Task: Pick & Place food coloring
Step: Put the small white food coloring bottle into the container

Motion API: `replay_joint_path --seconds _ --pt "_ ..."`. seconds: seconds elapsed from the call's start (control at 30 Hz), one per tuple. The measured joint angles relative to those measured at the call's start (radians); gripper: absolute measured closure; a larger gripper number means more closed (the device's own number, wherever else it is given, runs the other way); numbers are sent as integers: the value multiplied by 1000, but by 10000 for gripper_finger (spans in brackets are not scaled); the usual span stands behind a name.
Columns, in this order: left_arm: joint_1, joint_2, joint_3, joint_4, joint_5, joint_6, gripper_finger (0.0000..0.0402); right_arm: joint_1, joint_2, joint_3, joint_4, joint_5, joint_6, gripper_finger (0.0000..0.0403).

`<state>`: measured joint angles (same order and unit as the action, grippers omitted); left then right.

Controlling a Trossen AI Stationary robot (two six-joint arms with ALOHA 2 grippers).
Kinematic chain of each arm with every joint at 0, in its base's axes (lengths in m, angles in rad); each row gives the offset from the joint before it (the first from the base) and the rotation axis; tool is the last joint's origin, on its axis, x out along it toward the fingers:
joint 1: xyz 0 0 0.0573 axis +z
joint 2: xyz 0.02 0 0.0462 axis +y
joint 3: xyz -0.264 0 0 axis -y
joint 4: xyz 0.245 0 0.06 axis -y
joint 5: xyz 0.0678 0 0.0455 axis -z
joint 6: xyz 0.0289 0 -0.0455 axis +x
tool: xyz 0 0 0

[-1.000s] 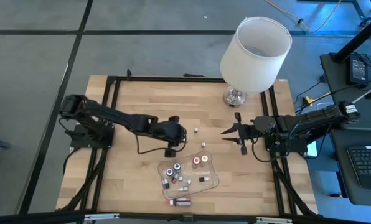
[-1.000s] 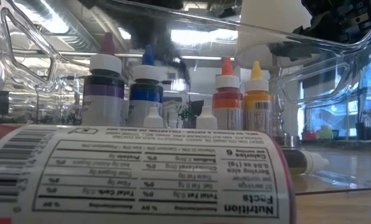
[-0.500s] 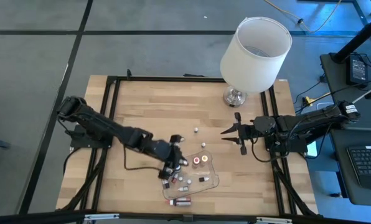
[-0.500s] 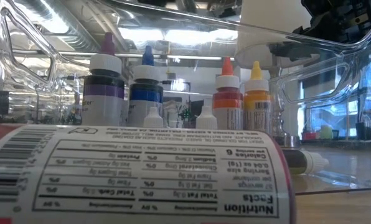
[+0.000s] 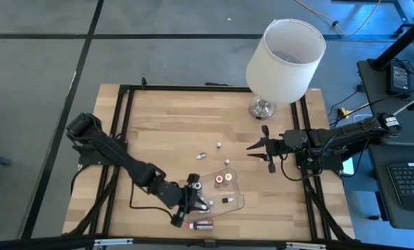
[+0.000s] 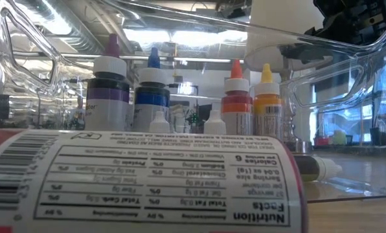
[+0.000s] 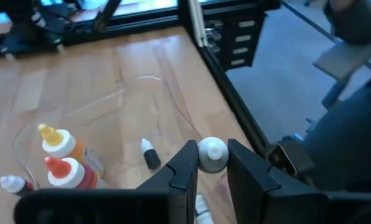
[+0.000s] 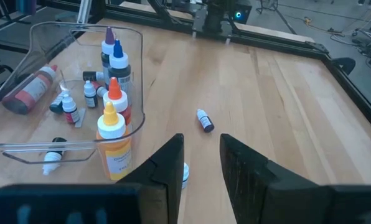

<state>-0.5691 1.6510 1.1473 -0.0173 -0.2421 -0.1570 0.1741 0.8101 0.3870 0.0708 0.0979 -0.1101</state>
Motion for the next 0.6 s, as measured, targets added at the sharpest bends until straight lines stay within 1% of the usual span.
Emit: replay_joint_path --seconds 0.17,0.37,0.43,0.6 --pt "1 36 13 -20 -26 -83 340 0 0 0 0 -3 0 296" --pt "-7 116 75 -111 -7 -91 340 0 0 0 0 -3 0 296" --pt "-7 140 89 -141 -7 -116 340 0 0 0 0 -2 0 296" --pt "-6 175 93 -146 16 -193 340 0 0 0 -1 -3 0 296"
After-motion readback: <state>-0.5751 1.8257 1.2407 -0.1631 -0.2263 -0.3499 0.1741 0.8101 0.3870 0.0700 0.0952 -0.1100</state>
